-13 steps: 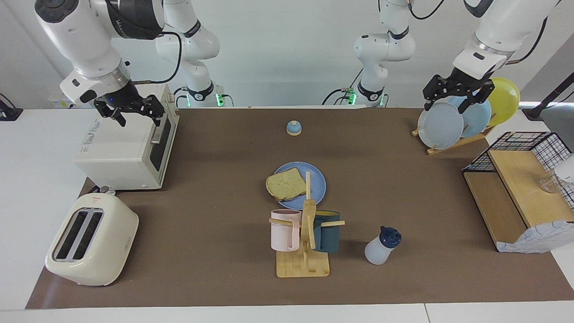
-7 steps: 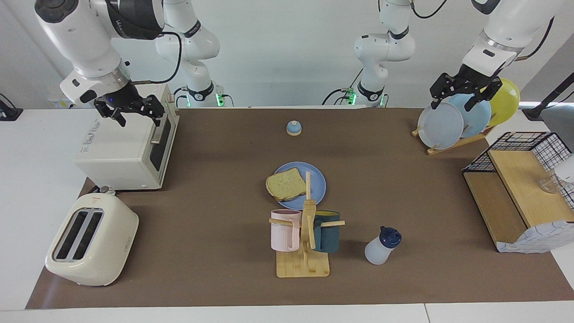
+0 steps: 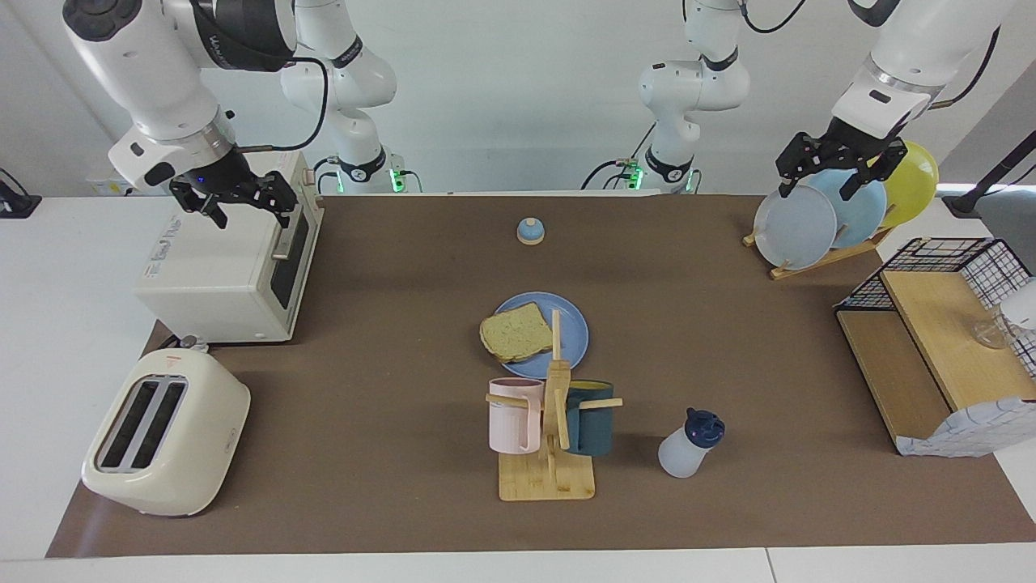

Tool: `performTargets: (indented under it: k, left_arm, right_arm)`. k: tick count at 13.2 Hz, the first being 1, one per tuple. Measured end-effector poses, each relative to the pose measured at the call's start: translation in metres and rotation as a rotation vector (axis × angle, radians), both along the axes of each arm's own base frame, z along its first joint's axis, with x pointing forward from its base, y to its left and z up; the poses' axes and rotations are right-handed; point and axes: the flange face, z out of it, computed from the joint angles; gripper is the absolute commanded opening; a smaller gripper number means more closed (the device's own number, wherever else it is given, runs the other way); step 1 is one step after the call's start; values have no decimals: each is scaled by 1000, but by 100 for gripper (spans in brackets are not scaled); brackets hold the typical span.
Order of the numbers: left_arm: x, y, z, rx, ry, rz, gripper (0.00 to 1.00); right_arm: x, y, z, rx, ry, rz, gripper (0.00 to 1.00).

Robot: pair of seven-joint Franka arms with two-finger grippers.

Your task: Put bread on plate and add seasoning

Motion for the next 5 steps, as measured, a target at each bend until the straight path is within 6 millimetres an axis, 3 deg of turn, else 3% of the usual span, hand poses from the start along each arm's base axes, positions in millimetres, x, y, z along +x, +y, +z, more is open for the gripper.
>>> performTargets:
  k: [5]
  left_arm:
    - [5,2,-8,5,15,6,100]
  right_arm:
    - [0,0,0,0,0,0,100]
